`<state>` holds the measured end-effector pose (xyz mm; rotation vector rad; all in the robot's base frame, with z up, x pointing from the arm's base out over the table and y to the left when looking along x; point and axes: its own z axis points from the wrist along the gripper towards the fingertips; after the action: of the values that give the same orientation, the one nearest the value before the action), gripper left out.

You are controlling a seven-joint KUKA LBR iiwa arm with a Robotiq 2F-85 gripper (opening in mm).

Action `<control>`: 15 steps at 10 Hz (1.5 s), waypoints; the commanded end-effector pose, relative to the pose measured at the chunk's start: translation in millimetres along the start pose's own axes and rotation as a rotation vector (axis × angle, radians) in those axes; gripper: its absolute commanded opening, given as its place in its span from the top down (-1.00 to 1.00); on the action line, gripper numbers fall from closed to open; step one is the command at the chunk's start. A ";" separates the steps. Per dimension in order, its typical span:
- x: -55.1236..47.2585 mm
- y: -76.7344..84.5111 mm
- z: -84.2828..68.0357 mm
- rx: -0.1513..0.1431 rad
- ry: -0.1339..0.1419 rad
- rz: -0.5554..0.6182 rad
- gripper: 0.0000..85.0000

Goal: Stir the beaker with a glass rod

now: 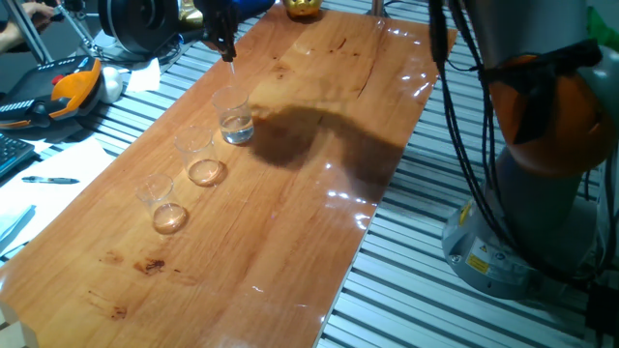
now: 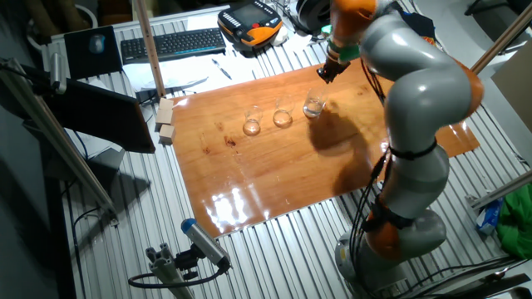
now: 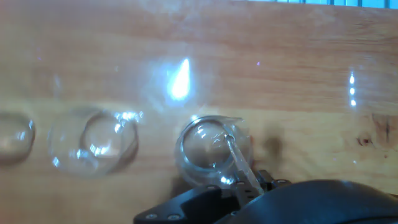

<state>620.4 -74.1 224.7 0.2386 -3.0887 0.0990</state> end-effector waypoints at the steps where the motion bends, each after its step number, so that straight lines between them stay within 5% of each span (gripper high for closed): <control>1: 0.5 0.9 1.4 -0.033 0.145 0.026 1.00; 3: 0.7 4.2 9.4 -0.164 0.169 0.148 1.00; 4: -0.2 5.8 13.3 -0.202 0.169 0.196 1.00; 5: -1.1 8.1 17.2 -0.257 0.136 0.277 1.00; 8: -3.8 8.5 18.1 -0.281 -0.063 0.363 1.00; 9: -3.8 8.2 18.1 -0.281 -0.159 0.376 1.00; 10: -3.9 7.1 17.5 -0.257 -0.217 0.368 1.00; 12: -4.9 4.2 15.6 -0.181 -0.287 0.300 1.00; 14: -5.1 0.9 9.8 -0.087 -0.308 0.179 1.00; 15: -4.6 -0.1 6.3 -0.036 -0.279 0.115 1.00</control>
<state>624.6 -74.2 219.5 -0.0885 -3.2990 -0.0556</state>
